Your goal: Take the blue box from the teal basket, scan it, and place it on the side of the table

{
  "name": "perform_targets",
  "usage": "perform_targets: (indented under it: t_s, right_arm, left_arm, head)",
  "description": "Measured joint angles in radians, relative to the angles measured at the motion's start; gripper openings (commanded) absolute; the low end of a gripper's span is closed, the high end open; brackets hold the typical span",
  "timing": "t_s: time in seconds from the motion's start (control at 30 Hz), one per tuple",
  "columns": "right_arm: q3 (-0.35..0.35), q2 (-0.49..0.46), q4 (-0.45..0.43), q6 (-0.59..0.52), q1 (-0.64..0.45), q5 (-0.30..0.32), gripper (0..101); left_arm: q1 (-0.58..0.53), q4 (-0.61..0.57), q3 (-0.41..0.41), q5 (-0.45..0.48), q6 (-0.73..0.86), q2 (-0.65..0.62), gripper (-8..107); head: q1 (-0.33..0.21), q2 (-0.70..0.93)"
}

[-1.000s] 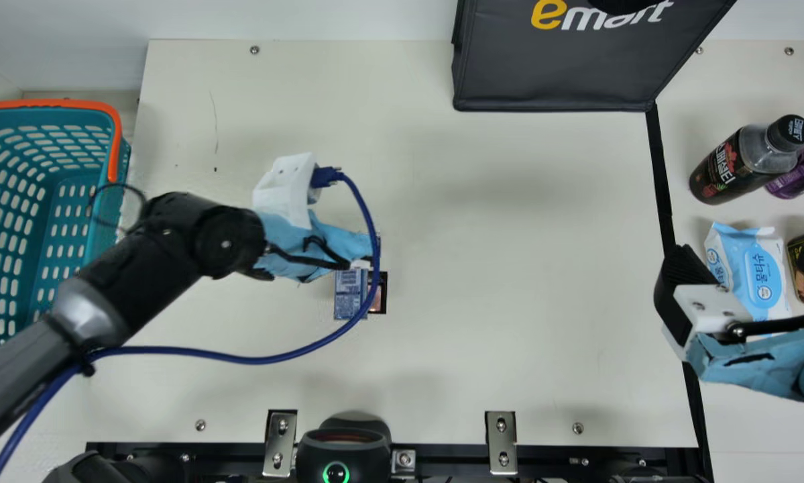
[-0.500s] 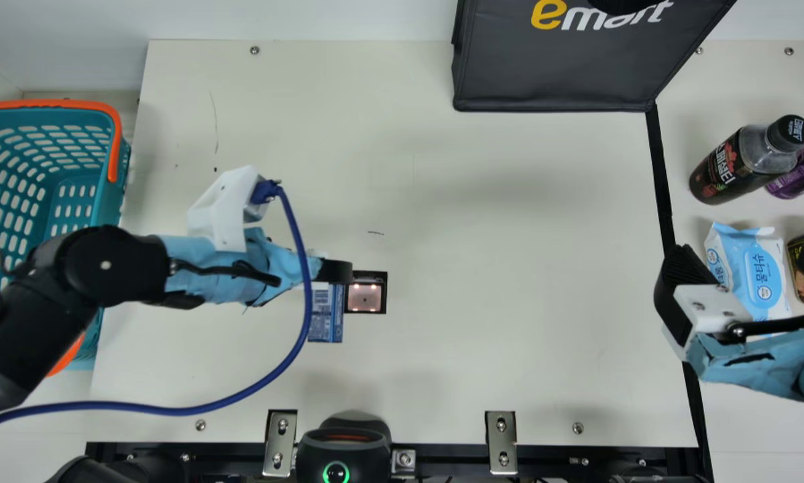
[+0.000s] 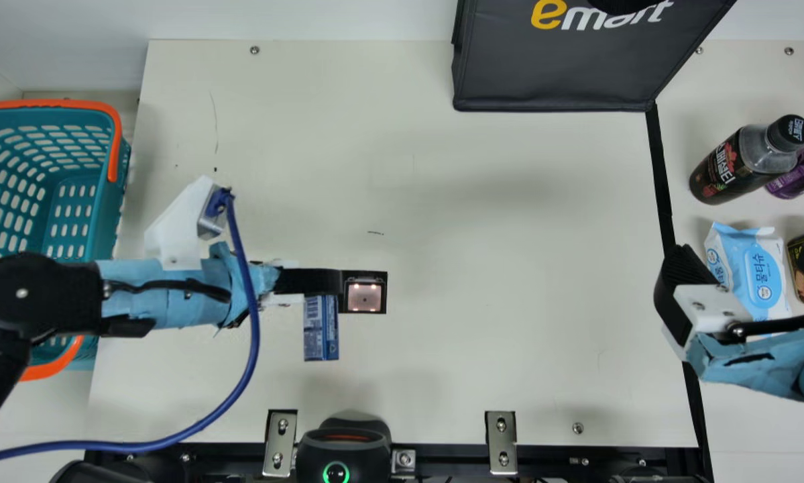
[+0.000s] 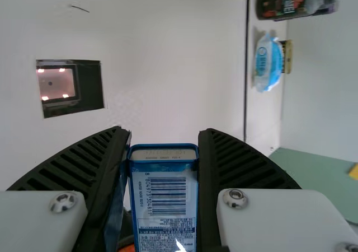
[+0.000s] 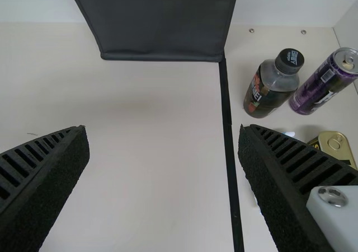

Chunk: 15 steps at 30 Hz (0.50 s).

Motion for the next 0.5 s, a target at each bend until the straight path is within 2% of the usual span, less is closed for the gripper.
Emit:
perform_targets:
  t_s: [0.5]
  right_arm:
    - [0.0, 0.0, 0.0, 0.0, 0.0, 0.0, 95]
  left_arm:
    - [0.123, -0.291, 0.096, 0.093, 0.147, -0.044, -8]
  head:
    - [0.0, 0.0]
